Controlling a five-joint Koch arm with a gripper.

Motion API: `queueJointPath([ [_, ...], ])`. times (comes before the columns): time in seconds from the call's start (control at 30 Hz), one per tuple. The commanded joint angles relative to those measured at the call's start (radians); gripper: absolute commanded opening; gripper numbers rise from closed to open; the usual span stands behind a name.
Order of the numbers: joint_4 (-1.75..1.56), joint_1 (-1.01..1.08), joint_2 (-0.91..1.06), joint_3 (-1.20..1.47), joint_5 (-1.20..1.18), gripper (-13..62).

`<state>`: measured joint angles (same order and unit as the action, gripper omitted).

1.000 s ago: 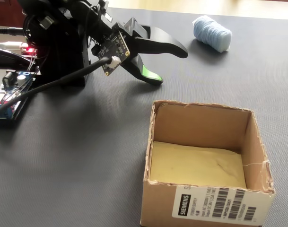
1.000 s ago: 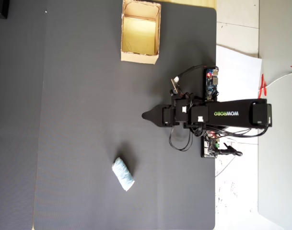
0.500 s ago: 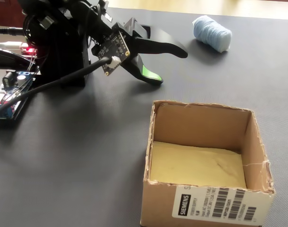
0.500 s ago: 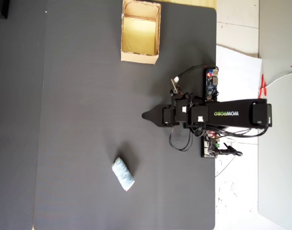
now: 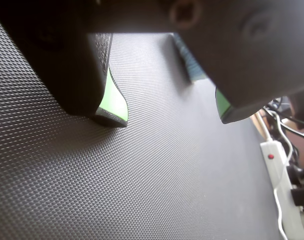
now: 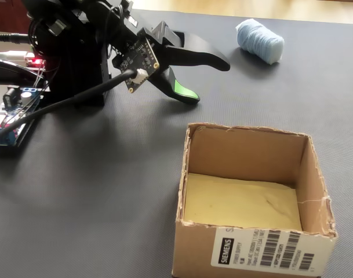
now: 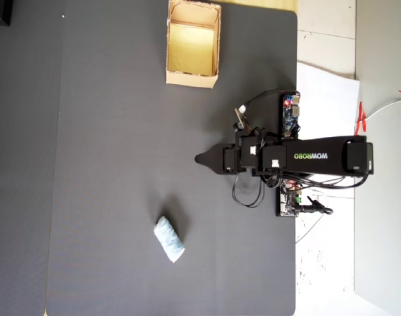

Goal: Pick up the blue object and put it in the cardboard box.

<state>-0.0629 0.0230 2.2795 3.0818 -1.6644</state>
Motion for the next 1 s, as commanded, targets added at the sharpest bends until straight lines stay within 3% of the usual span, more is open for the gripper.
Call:
queueJointPath([
  [0.0,0.106,0.0,0.087,0.037,-0.011,34.6],
  [0.97,0.104,-0.009,0.087,0.037,-0.011,34.7],
])
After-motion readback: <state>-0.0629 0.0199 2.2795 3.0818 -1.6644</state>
